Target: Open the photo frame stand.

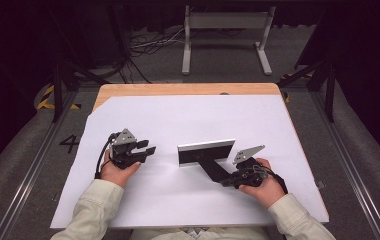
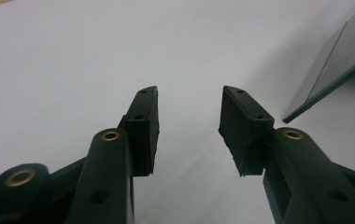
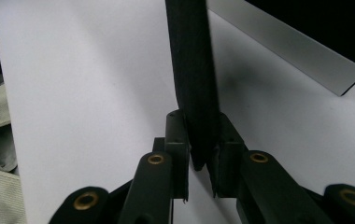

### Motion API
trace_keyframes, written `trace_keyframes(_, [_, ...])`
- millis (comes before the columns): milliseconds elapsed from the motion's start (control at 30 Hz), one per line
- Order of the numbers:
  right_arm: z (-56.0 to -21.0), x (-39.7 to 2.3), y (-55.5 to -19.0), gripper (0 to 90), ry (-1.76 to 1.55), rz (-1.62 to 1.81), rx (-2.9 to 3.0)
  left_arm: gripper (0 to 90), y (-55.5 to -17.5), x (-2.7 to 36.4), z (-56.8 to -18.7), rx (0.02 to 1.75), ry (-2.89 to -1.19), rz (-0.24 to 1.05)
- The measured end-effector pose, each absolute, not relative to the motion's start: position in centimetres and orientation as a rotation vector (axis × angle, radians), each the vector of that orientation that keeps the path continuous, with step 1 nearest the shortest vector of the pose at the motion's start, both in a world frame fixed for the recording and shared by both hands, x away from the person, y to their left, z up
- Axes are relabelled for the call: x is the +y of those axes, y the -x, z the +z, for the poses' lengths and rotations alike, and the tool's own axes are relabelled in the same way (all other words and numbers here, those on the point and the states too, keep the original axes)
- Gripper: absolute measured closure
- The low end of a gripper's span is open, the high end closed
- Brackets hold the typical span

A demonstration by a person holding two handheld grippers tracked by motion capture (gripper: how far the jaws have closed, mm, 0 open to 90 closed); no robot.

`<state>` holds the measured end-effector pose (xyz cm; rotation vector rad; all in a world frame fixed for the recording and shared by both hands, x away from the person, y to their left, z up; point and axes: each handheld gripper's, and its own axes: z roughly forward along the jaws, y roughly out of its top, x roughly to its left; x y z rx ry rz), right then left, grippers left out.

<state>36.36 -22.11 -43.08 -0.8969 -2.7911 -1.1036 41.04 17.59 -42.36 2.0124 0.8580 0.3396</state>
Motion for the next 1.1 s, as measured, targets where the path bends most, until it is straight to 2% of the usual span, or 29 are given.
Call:
trace_keyframes(500, [-43.0, -22.2, -36.3, 80.9, 0.918, -1.110, -2.766, 58.0, -41.0, 17.6, -42.4, 0.857, -2.012, 0.337])
trace_keyframes(1100, [-41.3, -23.4, -35.9, 68.6, 0.931, -1.241, -2.755, 58.7, -41.3, 16.8, -42.2, 0.823, -2.018, 0.326])
